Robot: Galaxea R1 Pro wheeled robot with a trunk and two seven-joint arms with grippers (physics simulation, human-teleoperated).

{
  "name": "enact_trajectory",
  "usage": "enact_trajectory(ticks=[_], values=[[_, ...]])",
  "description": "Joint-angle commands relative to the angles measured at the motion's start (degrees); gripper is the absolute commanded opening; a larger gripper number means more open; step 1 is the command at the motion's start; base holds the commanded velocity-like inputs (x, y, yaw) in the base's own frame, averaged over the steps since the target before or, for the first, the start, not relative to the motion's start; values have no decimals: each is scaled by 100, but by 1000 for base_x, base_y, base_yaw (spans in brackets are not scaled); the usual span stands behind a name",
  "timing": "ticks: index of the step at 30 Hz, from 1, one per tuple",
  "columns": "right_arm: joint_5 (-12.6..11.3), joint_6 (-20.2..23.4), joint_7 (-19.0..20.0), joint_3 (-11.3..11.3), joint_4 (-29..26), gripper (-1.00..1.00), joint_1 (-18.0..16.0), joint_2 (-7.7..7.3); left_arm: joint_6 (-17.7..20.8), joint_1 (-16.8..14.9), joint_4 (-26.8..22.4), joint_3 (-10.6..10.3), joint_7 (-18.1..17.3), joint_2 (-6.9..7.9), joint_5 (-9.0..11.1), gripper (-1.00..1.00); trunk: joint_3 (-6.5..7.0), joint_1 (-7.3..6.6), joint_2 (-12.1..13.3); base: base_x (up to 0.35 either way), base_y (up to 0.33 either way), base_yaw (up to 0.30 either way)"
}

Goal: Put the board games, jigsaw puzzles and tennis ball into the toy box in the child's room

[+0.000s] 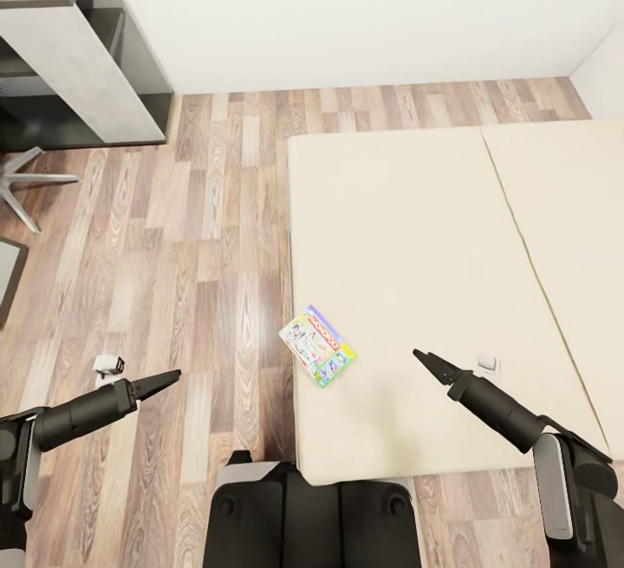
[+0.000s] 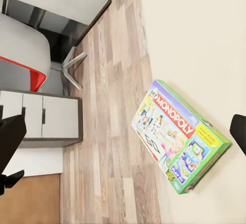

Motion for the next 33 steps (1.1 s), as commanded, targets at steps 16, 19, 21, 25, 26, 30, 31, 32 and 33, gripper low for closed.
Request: enact_trajectory(ticks=[16,19,21,25,26,30,31,32,33], values=[[-1,-156,-43,-19,166,100,-3,-30,-208,-4,69,12,-53,6,-87,100,145,4,-8,0,0,0],[-2,-308,-44,-18,275,100,-3,-37,-405,-4,77,9,-30,2,-101,100,174,4,-8,0,0,0],[-3,-374,-47,-15,351,100,-3,-43,-552,-4,80,8,51,1,-107,100,193,4,-8,0,0,0],[4,-421,-52,-12,452,100,-4,-46,-678,-4,82,15,191,-1,-112,100,230,4,-8,0,0,0],[8,-433,-53,-11,485,100,-4,-47,-702,-4,82,19,233,-1,-112,100,240,4,-8,0,0,0],[14,-492,-54,-11,555,100,-4,-48,-790,-4,84,23,319,-1,-113,100,278,4,-8,0,0,0],[18,-516,-54,-11,565,100,-4,-48,-809,-4,86,24,336,-1,-113,100,287,4,-8,0,0,0],[36,-568,-54,-10,588,100,-4,-48,-842,-4,88,21,387,-3,-114,100,296,4,-8,0,0,0],[47,-593,-54,-10,597,100,-4,-48,-854,-4,90,18,424,-5,-114,100,306,4,-8,0,0,0]])
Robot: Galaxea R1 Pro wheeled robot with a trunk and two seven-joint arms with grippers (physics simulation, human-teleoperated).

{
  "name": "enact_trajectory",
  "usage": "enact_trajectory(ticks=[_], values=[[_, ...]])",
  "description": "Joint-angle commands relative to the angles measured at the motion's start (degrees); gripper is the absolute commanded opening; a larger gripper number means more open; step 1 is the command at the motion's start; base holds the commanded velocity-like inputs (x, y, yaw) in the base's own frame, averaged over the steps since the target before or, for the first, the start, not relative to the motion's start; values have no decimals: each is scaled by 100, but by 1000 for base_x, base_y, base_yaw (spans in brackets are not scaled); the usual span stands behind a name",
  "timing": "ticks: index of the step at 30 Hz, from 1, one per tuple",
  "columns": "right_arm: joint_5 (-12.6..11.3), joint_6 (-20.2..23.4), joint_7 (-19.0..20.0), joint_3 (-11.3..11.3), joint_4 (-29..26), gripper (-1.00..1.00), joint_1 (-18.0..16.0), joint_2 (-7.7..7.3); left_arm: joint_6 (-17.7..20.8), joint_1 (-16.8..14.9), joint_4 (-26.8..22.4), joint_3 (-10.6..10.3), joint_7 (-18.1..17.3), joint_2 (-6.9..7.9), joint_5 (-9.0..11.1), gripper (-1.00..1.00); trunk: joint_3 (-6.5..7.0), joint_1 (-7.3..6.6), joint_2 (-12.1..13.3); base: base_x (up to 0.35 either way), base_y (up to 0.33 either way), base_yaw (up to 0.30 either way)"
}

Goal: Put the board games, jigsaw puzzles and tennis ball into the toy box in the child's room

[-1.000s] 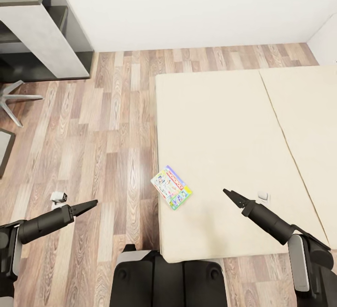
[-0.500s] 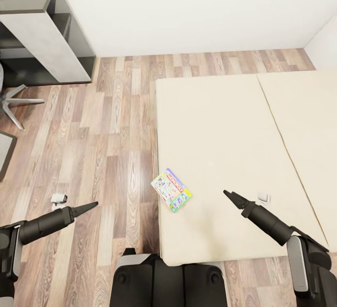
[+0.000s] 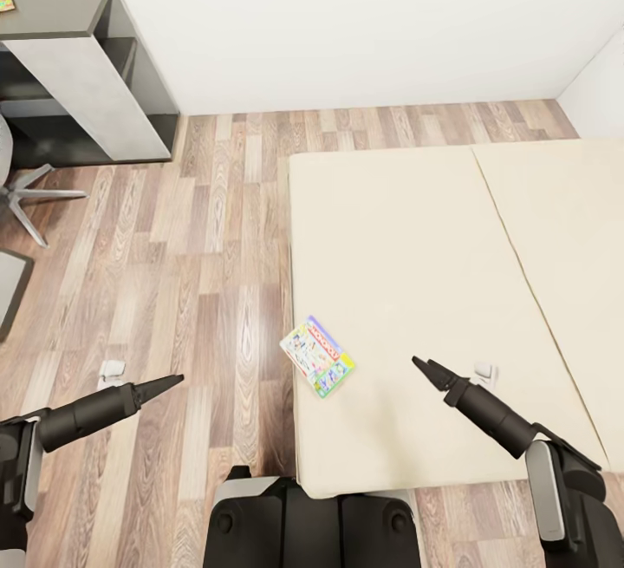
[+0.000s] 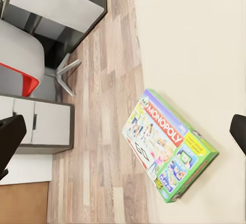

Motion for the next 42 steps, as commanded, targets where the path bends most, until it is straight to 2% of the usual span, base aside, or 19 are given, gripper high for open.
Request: enact_trajectory(ticks=[1,10,19,33,42], values=[[7,5,13,-11,12,100,-4,5,42,-5,-1,4,43,-4,-60,100,4,4,-8,0,0,0],[67,-57,13,-11,41,100,-4,5,10,-5,228,5,783,-9,-62,100,89,4,-8,0,0,0],[92,-66,13,-11,43,100,-4,5,5,-7,390,15,1291,-21,-61,100,173,4,-8,0,0,0],[111,-81,10,-11,138,100,-4,5,10,-9,400,15,1428,-33,-52,100,306,4,-8,0,0,0],[110,-277,12,-3,345,100,-4,5,10,-10,400,12,1429,-27,-50,100,391,4,-8,0,0,0]])
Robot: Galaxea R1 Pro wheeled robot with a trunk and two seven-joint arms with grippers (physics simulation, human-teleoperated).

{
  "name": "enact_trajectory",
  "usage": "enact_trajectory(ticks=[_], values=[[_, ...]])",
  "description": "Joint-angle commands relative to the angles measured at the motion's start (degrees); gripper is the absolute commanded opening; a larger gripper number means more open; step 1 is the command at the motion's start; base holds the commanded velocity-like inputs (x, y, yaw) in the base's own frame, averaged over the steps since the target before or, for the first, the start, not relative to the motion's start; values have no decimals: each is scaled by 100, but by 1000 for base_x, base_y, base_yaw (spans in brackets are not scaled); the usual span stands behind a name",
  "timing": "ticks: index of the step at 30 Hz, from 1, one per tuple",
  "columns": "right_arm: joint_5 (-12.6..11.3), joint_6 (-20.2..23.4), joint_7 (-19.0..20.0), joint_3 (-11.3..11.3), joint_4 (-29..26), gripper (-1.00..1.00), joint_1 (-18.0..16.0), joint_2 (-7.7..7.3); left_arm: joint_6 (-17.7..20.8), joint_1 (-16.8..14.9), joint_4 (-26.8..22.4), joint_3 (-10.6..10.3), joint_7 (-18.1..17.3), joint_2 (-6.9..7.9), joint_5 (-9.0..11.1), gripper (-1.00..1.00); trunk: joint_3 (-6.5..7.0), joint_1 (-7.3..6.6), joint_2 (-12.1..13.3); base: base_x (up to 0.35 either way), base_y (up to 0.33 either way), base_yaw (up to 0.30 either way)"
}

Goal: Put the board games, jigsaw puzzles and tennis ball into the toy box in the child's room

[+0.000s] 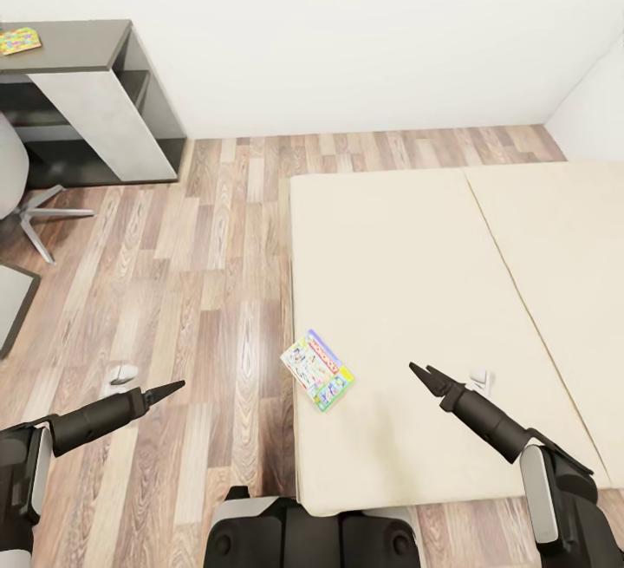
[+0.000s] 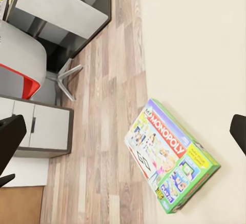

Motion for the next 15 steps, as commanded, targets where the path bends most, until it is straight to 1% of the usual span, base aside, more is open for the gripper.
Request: enact_trajectory(ticks=[1,15], values=[[-20,38,15,-12,4,100,-4,5,48,-7,-5,14,-58,-2,-58,100,3,4,-9,0,0,0],[-25,17,24,-11,20,100,-4,9,48,-5,-5,14,-58,6,-44,100,135,4,-9,0,0,0]])
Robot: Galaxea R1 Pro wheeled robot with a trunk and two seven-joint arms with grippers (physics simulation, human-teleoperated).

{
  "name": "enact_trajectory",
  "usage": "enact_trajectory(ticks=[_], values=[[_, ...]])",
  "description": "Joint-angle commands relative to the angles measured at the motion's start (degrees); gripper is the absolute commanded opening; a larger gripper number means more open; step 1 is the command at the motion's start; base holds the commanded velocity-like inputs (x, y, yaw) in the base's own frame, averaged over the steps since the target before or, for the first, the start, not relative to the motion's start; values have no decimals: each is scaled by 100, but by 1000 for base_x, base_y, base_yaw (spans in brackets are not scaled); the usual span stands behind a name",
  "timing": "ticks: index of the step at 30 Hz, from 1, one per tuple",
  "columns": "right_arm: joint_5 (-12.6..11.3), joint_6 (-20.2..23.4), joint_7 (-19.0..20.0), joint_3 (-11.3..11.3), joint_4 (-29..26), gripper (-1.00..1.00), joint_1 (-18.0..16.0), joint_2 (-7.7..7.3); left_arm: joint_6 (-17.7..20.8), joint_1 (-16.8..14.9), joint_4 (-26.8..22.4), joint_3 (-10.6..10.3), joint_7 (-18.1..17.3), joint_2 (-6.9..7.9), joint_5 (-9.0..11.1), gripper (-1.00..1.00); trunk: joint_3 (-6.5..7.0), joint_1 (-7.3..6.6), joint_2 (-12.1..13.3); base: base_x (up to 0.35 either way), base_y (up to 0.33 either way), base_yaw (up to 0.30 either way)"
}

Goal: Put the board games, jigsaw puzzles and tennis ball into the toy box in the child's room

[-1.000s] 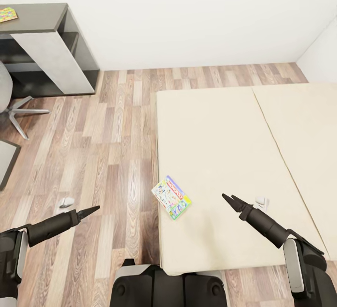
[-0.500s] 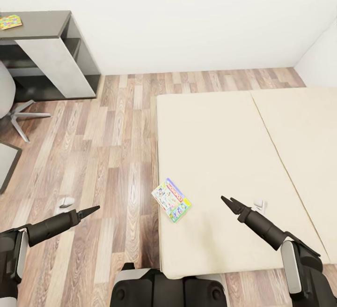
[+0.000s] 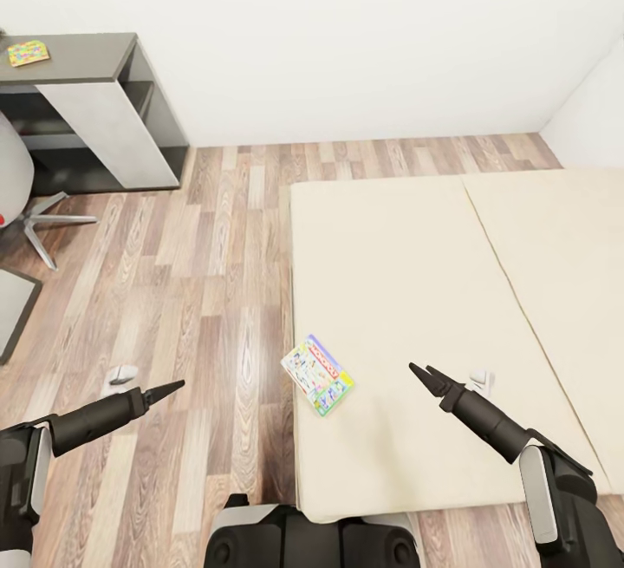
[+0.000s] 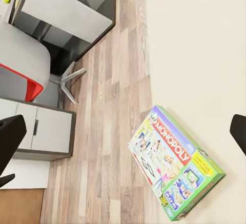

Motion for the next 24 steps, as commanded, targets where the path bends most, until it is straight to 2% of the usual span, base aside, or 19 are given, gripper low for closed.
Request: enact_trajectory(ticks=[1,24], values=[[-21,44,15,-12,-1,100,-4,4,48,-5,-5,12,-58,-2,-59,100,3,4,-9,0,0,0],[-29,43,38,-21,-46,100,-4,0,48,-4,-5,7,-58,-34,-65,100,220,4,-9,0,0,0]])
